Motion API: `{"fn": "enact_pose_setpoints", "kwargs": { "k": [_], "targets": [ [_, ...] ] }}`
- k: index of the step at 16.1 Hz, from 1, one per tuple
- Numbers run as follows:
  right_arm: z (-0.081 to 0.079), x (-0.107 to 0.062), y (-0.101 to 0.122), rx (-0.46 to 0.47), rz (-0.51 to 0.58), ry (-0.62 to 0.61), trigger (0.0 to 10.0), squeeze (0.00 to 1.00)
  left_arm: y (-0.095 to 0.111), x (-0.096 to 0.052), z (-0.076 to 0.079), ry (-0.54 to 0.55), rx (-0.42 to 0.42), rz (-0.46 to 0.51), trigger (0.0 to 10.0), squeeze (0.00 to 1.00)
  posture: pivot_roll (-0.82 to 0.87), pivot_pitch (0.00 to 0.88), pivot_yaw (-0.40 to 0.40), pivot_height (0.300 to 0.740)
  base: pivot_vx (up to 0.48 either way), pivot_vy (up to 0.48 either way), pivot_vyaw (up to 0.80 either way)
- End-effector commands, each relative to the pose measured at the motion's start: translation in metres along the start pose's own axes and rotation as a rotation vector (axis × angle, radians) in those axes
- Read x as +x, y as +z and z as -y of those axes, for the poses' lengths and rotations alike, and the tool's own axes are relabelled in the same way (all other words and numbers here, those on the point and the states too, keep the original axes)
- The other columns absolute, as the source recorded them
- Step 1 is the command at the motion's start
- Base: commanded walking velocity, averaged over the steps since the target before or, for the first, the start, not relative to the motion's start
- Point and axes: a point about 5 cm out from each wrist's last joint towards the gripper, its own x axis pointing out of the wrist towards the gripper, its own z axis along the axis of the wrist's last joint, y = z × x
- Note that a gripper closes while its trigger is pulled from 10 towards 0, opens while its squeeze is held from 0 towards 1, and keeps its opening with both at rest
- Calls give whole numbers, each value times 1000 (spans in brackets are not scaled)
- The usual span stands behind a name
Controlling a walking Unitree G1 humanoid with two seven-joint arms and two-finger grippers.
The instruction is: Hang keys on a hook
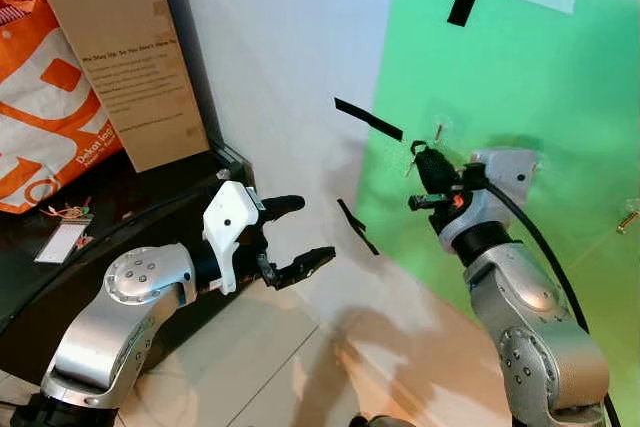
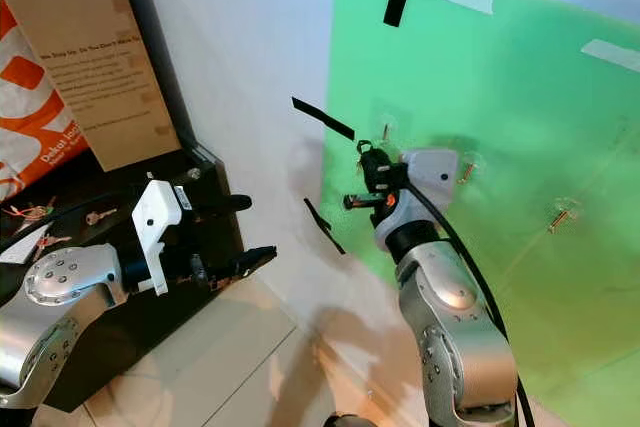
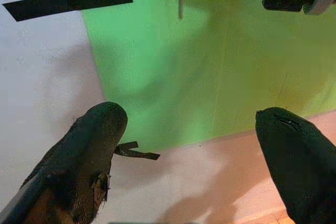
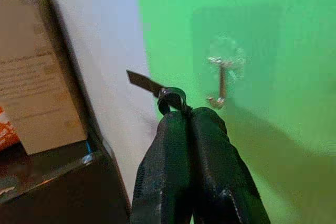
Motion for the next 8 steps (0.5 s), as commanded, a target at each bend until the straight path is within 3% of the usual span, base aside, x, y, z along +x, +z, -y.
{"fn": "enact_pose_setpoints", "kwargs": {
  "k": [1,8],
  "targets": [
    [2,0,6,-3,17,-18,10000,0,3,0,3,-16,12,2,10000,0,-53,0,-2,740,0,0,0],
    [9,3,6,63,10,-79,10000,0,4,0,2,-23,13,1,10000,0,-52,0,1,740,0,0,0]
  ]
}}
